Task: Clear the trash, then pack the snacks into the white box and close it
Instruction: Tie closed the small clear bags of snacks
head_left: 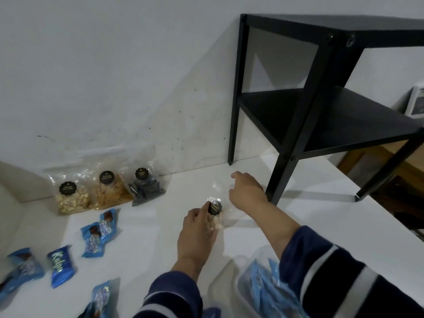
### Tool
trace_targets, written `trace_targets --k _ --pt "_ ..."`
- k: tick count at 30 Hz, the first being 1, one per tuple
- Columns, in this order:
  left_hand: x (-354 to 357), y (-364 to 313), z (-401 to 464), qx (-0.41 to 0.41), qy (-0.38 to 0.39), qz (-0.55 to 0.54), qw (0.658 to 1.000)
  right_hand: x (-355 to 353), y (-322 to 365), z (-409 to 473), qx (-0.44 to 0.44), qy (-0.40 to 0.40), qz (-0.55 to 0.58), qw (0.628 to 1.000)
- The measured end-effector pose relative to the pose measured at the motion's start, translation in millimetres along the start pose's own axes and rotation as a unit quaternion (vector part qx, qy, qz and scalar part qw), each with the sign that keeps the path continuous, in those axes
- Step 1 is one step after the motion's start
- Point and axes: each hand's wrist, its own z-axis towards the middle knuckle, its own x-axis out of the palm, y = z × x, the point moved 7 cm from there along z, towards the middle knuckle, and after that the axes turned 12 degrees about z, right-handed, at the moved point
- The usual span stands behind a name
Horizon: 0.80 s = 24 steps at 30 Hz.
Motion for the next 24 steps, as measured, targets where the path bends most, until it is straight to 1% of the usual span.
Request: trace_targets --k 3,6,10,12,16,21,24 --pt "-15.6 19.1 -20.6 -0.035 -0.021 0.034 0.999 14.0 0.7 -3.8 0.052 0.021 0.066 0.996" --pt "-29.1 34.0 -38.7 -0.048 -0.036 0.059 0.996 32.5 6.7 -13.0 0.085 0.07 0.131 0.985" --pt "-42.1 54.2 -54.5 -0.059 -0.022 0.079 0.995 46.3 18.3 -31.4 0.083 0.132 0.11 0.982" --pt "-46.9 62.5 -57.6 -0.052 -0.017 0.096 0.994 49.3 23.4 -34.4 0.066 0.119 0.116 0.984" --pt "-48.8 75.7 -63.0 -0.046 -0.013 0.089 0.995 56.8 23.8 -33.3 0.044 0.083 0.157 0.983" --pt "-32.6 80.4 -71.4 -0.006 -0.004 0.049 0.999 62.3 20.5 -27.7 0.002 0.063 0.172 0.983" --pt "-30.2 82.2 -74.3 0.009 -0.028 0.058 0.998 67.9 18.8 -20.9 -0.014 0.059 0.166 0.984"
